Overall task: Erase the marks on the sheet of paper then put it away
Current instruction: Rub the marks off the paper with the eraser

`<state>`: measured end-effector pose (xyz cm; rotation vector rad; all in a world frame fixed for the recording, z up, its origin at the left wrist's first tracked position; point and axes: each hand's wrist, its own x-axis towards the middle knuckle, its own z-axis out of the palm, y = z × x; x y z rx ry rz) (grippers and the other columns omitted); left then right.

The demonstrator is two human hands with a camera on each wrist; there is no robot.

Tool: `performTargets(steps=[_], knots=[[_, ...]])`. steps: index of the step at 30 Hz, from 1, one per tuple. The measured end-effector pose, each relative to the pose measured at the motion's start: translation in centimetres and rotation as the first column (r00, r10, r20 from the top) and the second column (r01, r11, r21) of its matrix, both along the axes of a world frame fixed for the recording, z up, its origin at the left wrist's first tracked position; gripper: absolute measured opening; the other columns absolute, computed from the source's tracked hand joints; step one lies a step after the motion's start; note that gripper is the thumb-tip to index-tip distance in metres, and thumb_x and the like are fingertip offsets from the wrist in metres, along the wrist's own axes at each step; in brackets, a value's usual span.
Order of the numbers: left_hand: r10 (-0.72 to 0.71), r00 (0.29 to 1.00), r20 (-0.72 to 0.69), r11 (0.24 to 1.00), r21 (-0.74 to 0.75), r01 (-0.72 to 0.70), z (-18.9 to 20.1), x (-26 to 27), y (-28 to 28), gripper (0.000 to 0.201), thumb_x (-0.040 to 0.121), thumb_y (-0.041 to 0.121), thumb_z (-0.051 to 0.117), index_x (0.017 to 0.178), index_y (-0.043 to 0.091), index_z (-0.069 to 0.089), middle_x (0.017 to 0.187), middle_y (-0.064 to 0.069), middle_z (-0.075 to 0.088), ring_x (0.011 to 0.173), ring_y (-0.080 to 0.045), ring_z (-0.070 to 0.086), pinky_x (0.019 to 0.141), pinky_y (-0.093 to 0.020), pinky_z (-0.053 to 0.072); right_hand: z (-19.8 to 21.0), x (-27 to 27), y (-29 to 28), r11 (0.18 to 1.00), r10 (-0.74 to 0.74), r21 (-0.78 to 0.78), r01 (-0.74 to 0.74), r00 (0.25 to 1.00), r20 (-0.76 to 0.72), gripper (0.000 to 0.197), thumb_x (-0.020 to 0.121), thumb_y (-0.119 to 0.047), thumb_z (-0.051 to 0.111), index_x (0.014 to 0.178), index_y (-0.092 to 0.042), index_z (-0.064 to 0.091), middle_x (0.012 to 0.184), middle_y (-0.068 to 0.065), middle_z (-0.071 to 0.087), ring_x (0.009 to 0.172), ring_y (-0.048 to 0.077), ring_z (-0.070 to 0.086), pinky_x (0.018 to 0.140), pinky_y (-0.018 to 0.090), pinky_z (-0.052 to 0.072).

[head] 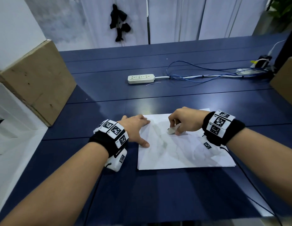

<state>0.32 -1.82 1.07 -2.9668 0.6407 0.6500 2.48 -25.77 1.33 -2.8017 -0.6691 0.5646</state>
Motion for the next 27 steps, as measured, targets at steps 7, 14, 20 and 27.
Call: performTargets(steps=[7,14,20,27], knots=[[-0.031,0.996,0.083,0.992,-0.115,0.041,-1.2,-3.8,2.0,0.098,0.08,0.067,0.061,0.156,0.024,0.016,0.164,0.004,0.005,0.15,-0.009,0.001,0.116,-0.046,0.011,-0.1,-0.6,-0.1,0.999,-0.044,0.017,0.044,0.999,0.004,0.018,0.074,-0.029,0.076,0.082,-0.032,0.061,0.078,-0.013,0.058,0.074,0.002,0.051,0.062,0.027,0.039],[-0.062,0.998,0.016,0.997,-0.054,0.063,-1.5,-6.0,2.9,0.101,0.077,0.076,0.056,0.157,0.031,0.01,0.165,0.001,-0.003,0.15,-0.012,-0.005,0.118,-0.046,0.009,0.3,-1.5,0.0,0.996,-0.087,0.024,0.087,0.996,-0.004,0.016,0.074,-0.034,0.075,0.085,-0.029,0.065,0.077,-0.01,0.065,0.074,0.005,0.058,0.063,0.027,0.044],[-0.047,0.999,-0.023,0.999,-0.028,0.046,-1.5,-5.7,2.9,0.097,0.08,0.074,0.054,0.156,0.034,0.009,0.165,0.002,-0.003,0.151,-0.015,0.0,0.118,-0.05,0.012,1.2,-4.0,2.1,0.991,-0.056,0.121,0.054,0.998,0.012,0.02,0.075,-0.036,0.077,0.089,-0.027,0.065,0.073,-0.01,0.065,0.071,0.006,0.058,0.061,0.024,0.04],[-0.073,0.997,0.002,0.997,0.024,0.073,-1.3,-5.5,3.0,0.11,0.067,0.084,0.056,0.156,0.036,0.013,0.164,0.006,0.001,0.15,-0.014,0.01,0.113,-0.053,0.023,0.2,-5.7,7.2,0.993,0.082,0.078,-0.085,0.996,0.041,0.026,0.078,-0.036,0.075,0.099,-0.026,0.066,0.078,-0.011,0.057,0.073,0.009,0.052,0.068,0.025,0.037]])
